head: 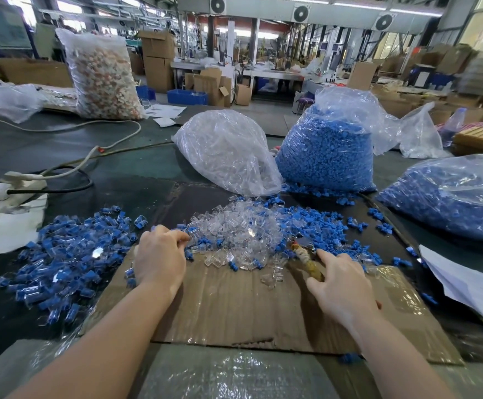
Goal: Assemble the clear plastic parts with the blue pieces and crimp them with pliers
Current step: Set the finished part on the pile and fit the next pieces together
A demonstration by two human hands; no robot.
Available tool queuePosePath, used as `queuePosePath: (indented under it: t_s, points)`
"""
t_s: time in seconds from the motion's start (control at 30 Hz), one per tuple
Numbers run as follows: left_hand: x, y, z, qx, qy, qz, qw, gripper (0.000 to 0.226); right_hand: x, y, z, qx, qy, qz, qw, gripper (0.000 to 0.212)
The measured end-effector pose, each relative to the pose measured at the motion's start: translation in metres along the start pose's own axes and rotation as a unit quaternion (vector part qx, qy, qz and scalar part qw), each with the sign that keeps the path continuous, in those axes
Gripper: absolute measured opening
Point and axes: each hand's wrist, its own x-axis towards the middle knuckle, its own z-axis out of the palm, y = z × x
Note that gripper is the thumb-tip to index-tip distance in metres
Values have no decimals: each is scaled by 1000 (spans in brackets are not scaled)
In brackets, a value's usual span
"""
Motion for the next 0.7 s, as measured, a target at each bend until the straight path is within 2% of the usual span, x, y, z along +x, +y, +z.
queuePosePath:
  t_s: [0.13, 0.3, 0.4, 0.57, 0.7]
  points:
    - [-2, -2, 7, 48, -7, 6, 999, 23, 6, 8, 7, -54, 22, -2, 998, 59]
    - [-9, 8, 16, 30, 0, 50, 998, 29, 10, 17, 11, -82, 49, -10, 995, 61]
    - [-10, 10, 20, 59, -38, 90, 994, 37, 10, 20, 12, -100, 57, -6, 993, 61]
    - [-7, 0, 24, 133, -117, 77, 981, 46, 10, 23, 13, -115, 68, -3, 991, 62]
    - [-5, -9, 20, 148, -119, 70, 979, 44, 11, 22, 15, -124, 70, 2, 990, 63]
